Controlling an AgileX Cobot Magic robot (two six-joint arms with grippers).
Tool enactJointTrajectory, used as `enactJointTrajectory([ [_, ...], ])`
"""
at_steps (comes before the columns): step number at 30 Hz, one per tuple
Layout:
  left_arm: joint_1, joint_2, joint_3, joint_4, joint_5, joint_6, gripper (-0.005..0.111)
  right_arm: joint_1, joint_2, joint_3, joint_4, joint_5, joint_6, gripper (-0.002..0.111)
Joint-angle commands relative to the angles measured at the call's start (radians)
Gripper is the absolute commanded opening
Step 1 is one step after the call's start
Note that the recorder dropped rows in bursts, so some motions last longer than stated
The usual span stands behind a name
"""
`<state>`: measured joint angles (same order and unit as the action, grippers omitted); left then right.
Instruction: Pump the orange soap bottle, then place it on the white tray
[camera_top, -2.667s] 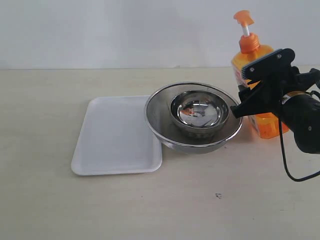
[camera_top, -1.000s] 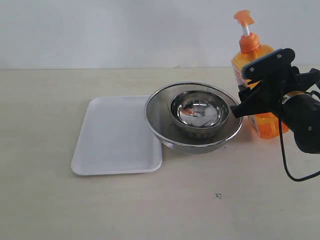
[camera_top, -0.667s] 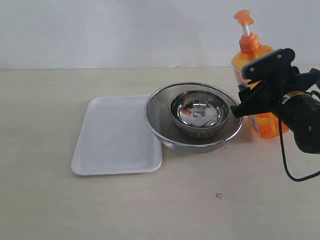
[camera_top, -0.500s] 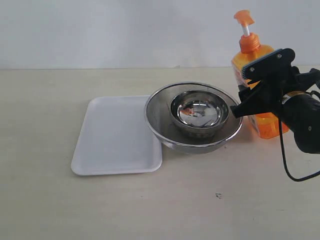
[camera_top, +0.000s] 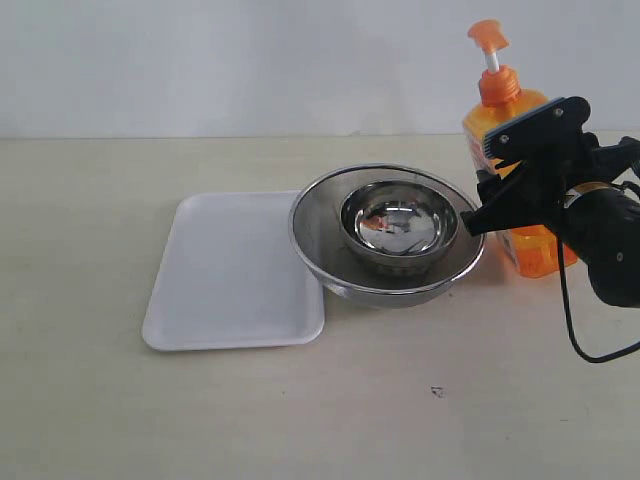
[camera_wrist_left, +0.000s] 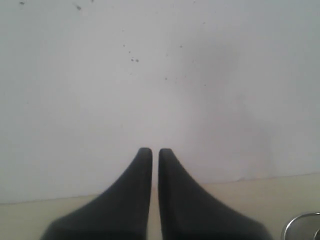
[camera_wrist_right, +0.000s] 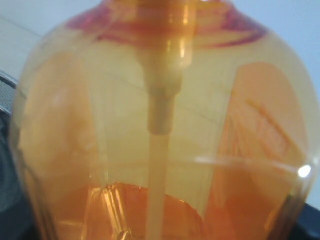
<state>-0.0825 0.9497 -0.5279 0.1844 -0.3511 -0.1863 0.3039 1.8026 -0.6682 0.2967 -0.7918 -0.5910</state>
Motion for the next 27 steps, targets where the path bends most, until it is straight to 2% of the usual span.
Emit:
enactJointTrajectory([
  [1, -0.008, 0.005, -0.014, 0.138, -0.066, -0.126, 0.005, -0.001, -0.015, -0.014, -0.015, -0.09, -0.008, 0.0],
  [9, -0.008, 0.035, -0.069, 0.185, -0.051, -0.195, 0.005, -0.001, -0.015, -0.014, -0.015, -0.09, -0.008, 0.0],
  [17, -0.008, 0.2, -0.215, 0.609, -0.05, -0.598, 0.005, -0.001, -0.015, -0.014, -0.015, -0.09, -0.008, 0.0],
  [20, -0.008, 0.255, -0.267, 0.703, -0.085, -0.691, 0.005, -0.001, -0.015, -0.014, -0.015, -0.09, 0.013, 0.0],
  [27, -0.008, 0.338, -0.333, 0.718, -0.241, -0.646, 0.005, -0.001, -0.015, -0.014, -0.015, -0.09, 0.033, 0.0],
])
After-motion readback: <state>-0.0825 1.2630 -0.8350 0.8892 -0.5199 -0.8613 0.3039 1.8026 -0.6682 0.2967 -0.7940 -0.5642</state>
